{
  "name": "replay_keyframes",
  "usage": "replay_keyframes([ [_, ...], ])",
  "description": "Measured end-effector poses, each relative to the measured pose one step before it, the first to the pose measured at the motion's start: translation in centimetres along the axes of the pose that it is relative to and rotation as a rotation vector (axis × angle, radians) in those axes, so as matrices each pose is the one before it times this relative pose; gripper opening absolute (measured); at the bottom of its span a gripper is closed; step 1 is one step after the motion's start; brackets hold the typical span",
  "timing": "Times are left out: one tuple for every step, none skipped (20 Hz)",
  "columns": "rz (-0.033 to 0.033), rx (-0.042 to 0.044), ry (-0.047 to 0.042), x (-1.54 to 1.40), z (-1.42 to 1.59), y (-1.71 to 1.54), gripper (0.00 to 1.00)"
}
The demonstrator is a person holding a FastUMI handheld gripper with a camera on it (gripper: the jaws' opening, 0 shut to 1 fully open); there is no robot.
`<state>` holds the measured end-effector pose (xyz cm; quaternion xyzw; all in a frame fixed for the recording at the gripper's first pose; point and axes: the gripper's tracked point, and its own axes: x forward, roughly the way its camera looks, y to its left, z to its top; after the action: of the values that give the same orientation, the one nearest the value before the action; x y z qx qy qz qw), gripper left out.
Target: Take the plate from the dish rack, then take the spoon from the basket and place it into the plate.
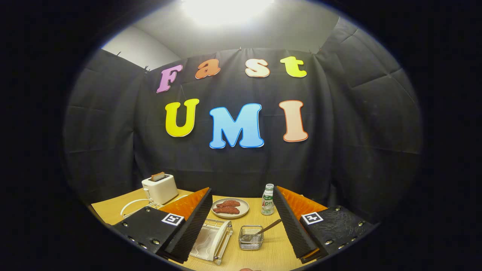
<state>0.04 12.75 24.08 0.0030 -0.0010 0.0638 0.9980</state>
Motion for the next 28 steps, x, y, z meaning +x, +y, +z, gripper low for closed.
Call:
replay_keyframes([
  [0.01839,0.00137,0.02119,0.386,-0.511,0.512,0.98],
  [0.01767,0.00311,0.02451,0.424,-0.487,0.581,0.98],
  [0.02471,0.00305,0.02930,0.513,-0.731,0.650,0.98],
  [0.02527,0.00575,0.03089,0.585,-0.481,0.682,0.98],
  [0.02719,0.00781,0.03093,0.632,-0.636,0.811,0.98],
  [0.02368,0.00871,0.03056,0.657,-0.531,0.716,0.98],
  [0.02215,0.00786,0.03535,0.666,-0.786,0.676,0.98],
  [0.01976,0.00735,0.03293,0.682,-0.574,0.632,0.98],
  [0.01667,0.00564,0.03016,0.771,-0.635,0.570,0.98],
  [0.01398,0.00460,0.02843,0.680,-0.523,0.467,0.98],
  [0.01182,0.00666,0.02708,0.675,-0.519,0.354,0.98],
  [0.01224,0.00941,0.02744,0.710,-0.439,0.395,0.98],
  [0.00864,0.01250,0.03065,0.850,-0.570,0.282,0.98],
  [0.01060,0.01814,0.03527,0.745,-0.488,0.292,0.98],
  [0.01014,0.02047,0.03401,0.815,-0.555,0.294,0.98],
  [0.00678,0.02235,0.03832,0.671,-0.398,0.165,0.99],
  [0.00710,0.02748,0.03600,0.785,-0.653,0.181,0.99],
  [0.00811,0.02687,0.03374,0.708,-0.325,0.116,0.99],
  [0.00252,0.02689,0.04085,0.888,-0.402,0.041,1.00],
  [0.00351,0.02802,0.04163,0.767,-0.394,0.060,0.99],
  [0.00284,0.02399,0.03914,0.694,-0.595,-0.036,1.00],
  [-0.00351,0.02009,0.04145,0.603,-0.354,0.042,1.00],
  [-0.00345,0.01623,0.03042,0.615,-0.297,-0.040,0.99],
  [-0.00452,0.01092,0.02717,0.582,-0.148,0.065,1.00],
  [-0.00561,0.00503,0.02648,0.688,-0.305,-0.064,0.99],
  [-0.00536,0.00403,0.02685,0.605,-0.228,-0.041,0.99],
  [-0.00324,0.00363,0.02434,0.521,-0.301,0.069,0.99],
  [-0.00006,0.00592,0.02301,0.582,-0.129,0.070,0.99],
])
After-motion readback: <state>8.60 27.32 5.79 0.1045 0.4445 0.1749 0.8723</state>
